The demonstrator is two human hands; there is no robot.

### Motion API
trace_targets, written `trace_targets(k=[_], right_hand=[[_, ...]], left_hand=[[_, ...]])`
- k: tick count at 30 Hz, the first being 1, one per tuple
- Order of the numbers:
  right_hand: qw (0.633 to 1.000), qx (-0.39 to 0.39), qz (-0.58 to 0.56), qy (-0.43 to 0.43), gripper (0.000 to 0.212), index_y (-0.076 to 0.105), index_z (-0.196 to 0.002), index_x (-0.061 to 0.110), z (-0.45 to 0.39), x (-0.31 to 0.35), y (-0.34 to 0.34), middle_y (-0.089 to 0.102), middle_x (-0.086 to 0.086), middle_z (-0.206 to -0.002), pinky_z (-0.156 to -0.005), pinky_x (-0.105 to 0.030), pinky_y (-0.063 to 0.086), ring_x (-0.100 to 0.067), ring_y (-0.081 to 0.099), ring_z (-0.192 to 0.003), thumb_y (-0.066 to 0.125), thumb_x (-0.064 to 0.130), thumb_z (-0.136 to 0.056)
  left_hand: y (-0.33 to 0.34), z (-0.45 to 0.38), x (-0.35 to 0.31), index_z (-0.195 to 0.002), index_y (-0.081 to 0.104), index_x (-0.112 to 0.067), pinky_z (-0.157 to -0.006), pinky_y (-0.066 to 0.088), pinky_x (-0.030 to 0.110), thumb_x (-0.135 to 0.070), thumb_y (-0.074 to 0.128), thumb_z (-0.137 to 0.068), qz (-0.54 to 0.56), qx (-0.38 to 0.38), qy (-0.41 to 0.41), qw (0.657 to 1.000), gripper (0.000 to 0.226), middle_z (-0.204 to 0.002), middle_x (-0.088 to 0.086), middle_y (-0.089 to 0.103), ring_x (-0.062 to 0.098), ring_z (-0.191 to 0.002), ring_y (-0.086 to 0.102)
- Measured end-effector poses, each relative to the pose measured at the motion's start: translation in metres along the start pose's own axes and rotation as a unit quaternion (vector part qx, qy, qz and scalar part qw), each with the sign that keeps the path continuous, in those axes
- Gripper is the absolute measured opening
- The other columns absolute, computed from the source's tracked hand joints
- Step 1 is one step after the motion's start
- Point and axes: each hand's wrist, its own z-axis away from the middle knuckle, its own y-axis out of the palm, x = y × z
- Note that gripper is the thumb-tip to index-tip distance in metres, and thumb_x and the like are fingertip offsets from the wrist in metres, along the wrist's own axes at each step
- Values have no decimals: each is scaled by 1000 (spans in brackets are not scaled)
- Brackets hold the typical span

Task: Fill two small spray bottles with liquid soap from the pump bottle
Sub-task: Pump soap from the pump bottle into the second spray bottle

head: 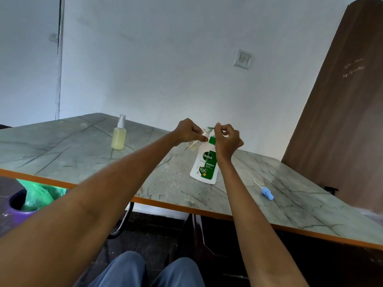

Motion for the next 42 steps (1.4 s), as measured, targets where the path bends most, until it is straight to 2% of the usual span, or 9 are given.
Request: trace_targets(k=[5, 9, 15, 18, 25, 29, 32, 38, 42], right_hand=[[1000, 2, 7, 2, 27, 61, -71, 6, 5, -6, -2, 45, 13, -66, -91, -36, 28, -7, 45, -71, 63, 28, -86], [1000, 10, 9, 3, 26, 63, -73, 6, 1, -4, -3, 43, 19, -66, -90, -33, 26, -8, 46, -74, 62, 28, -86], [1000, 13, -5, 16, 27, 55, -66, 14, 2, 1, -2, 48, 11, -64, -85, -28, 22, -10, 49, -75, 58, 35, -83], [1000, 16, -5, 11, 27, 53, -65, 16, 1, -2, -2, 51, 7, -68, -86, -30, 23, -4, 46, -69, 56, 37, -82], [1000, 1, 5, 7, 25, 54, -66, 15, 4, -6, 0, 44, 14, -65, -86, -30, 24, -9, 45, -71, 61, 29, -85], [1000, 12, 7, 4, 25, 54, -68, 16, 2, -5, -2, 47, 12, -68, -88, -30, 24, -5, 45, -70, 62, 30, -87], [1000, 7, 10, 1, 25, 59, -69, 12, -1, 0, -2, 51, 7, -73, -87, -29, 23, -9, 47, -75, 62, 29, -87], [1000, 1, 14, -5, 26, 53, -66, 16, -3, -1, 0, 55, 3, -73, -89, -33, 26, -7, 47, -71, 62, 29, -86], [1000, -2, 20, -10, 24, 58, -68, 11, -1, -3, 1, 45, 12, -65, -89, -34, 28, -3, 42, -64, 62, 27, -85]], left_hand=[[1, 1, 5, -102, 70, 2, -60, 41, 15, -17, 80, -69, -4, 8, -7, 1000, 40, -107, 11, 69, 13, -87, 55], [0, 0, 5, -102, 70, 0, -61, 39, 17, -17, 79, -71, 1, 5, -6, 1000, 37, -104, 10, 69, 12, -84, 53], [1, 1, 2, -99, 71, 0, -55, 35, 15, -17, 79, -70, 0, 8, -3, 1000, 34, -93, 7, 67, 7, -72, 50], [1, 1, 3, -99, 71, 0, -54, 33, 15, -17, 79, -70, 0, 7, -3, 1000, 34, -99, 10, 69, 1, -64, 46], [0, 1, 3, -101, 70, 2, -59, 40, 16, -18, 80, -69, -7, 14, -13, 1000, 38, -110, 11, 68, 13, -86, 53], [0, 0, 3, -101, 70, 2, -60, 40, 16, -17, 79, -70, -4, 10, -10, 1000, 38, -108, 12, 69, 13, -86, 53], [0, -1, -1, -101, 70, 2, -59, 39, 16, -17, 79, -70, -6, 9, -3, 1000, 36, -107, 13, 69, 13, -82, 53], [1, -3, -1, -100, 70, 2, -60, 39, 17, -17, 79, -70, -12, 4, -3, 1000, 37, -108, 13, 69, 14, -84, 53], [0, -1, -1, -101, 70, 3, -60, 39, 16, -16, 79, -70, -16, 9, 0, 1000, 38, -107, 13, 69, 13, -84, 53]])
